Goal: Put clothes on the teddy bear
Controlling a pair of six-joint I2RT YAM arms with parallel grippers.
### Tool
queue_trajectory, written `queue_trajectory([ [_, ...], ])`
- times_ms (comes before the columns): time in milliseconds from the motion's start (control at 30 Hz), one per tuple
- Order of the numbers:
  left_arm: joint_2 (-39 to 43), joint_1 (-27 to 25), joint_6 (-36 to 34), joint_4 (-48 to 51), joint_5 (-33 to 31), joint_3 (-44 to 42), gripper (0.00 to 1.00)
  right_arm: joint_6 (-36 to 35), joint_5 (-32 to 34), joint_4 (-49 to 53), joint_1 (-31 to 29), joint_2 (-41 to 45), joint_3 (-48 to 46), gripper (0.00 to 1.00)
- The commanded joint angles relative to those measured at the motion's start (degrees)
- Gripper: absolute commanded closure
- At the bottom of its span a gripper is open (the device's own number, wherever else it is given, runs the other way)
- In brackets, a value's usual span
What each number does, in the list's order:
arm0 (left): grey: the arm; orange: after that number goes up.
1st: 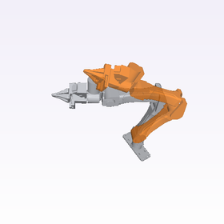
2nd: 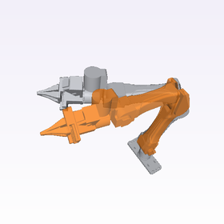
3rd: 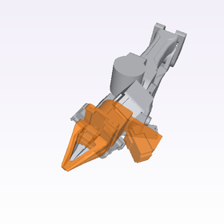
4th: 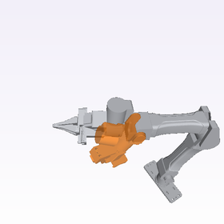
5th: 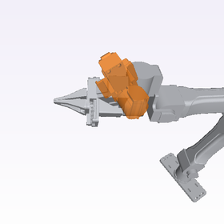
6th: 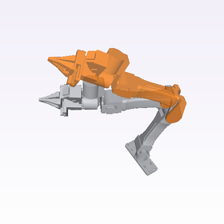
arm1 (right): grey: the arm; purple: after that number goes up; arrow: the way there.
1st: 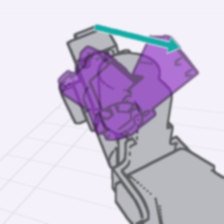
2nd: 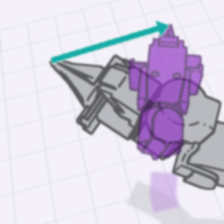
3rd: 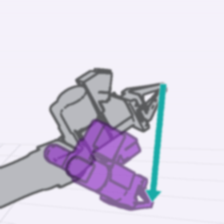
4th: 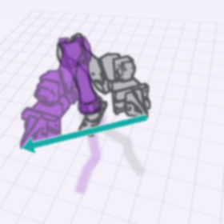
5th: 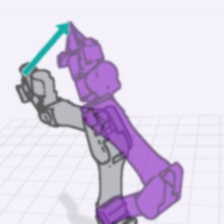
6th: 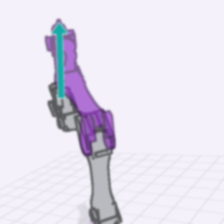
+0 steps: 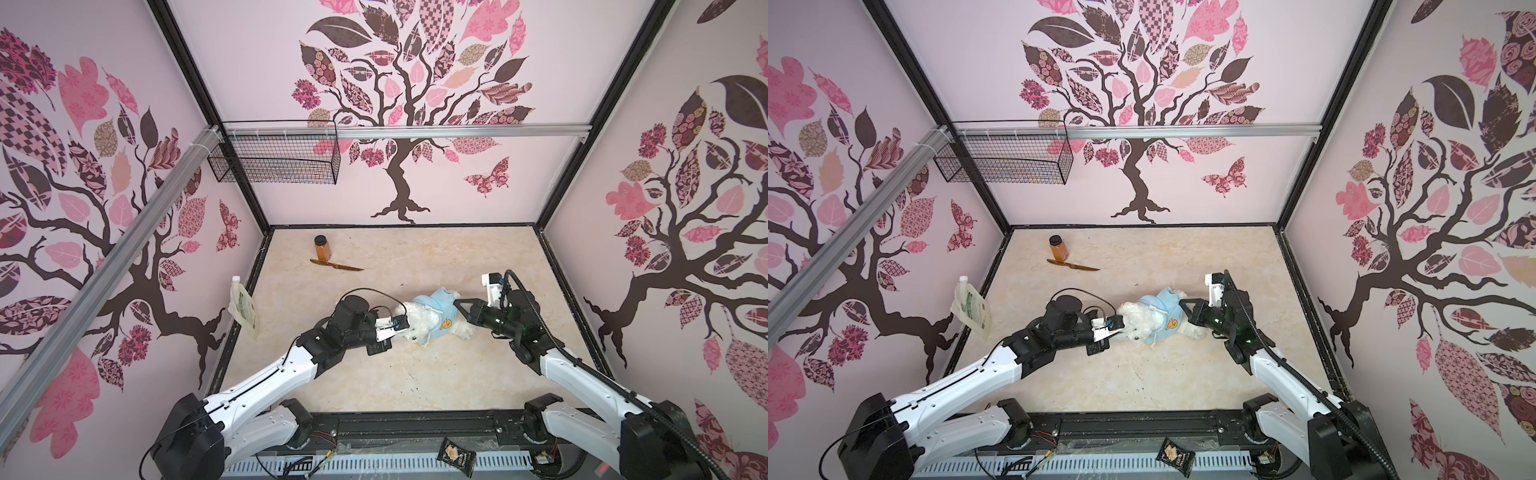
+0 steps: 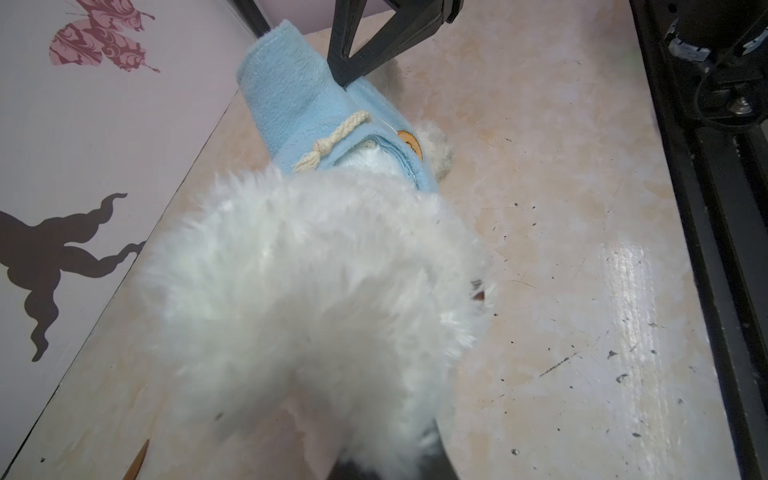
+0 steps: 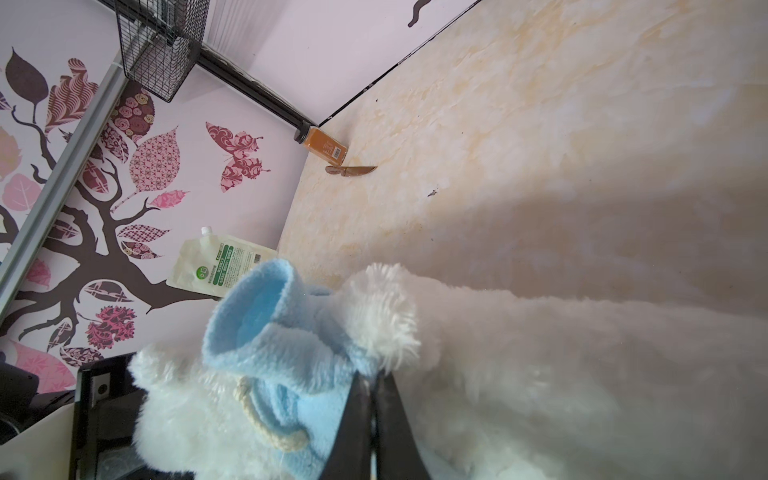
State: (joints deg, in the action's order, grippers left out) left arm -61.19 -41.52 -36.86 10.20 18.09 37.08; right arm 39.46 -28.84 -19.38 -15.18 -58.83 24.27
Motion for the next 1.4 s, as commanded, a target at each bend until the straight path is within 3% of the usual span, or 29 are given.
queue_trajectory([
  [0, 1.8, 0.4, -0.5, 11.4, -0.9, -1.3, 1.00, 1.7, 5.8, -4.2, 8.1, -0.6, 3.5, 1.00],
  [200, 4.3, 1.3, 4.7, 6.5, 2.4, -2.1, 1.00, 2.4, -0.7, -5.5, 10.9, -5.4, 3.8, 1.00],
  [400, 8.1, 7.8, 19.7, -8.5, 11.8, -5.2, 1.00, 0.1, 0.1, -5.4, 10.9, -7.4, 1.0, 1.00],
  [567, 7.1, 8.2, 19.8, -8.5, 12.7, -5.2, 1.00, -1.5, -5.8, -10.4, 10.8, -3.8, -0.3, 0.70],
  [700, 6.7, 8.6, 20.7, -10.4, 15.1, -5.7, 1.00, -5.8, -8.1, -5.7, 8.3, -1.6, 1.3, 0.58],
  [867, 6.4, 9.1, 21.0, -12.9, 18.8, -6.3, 1.00, -12.3, -5.0, 2.8, 0.4, -0.5, 3.7, 0.56],
  [1367, 5.9, 9.1, 20.7, -12.5, 16.7, -6.1, 1.00, -10.4, -12.2, 4.3, 0.3, 1.0, -1.9, 0.59],
])
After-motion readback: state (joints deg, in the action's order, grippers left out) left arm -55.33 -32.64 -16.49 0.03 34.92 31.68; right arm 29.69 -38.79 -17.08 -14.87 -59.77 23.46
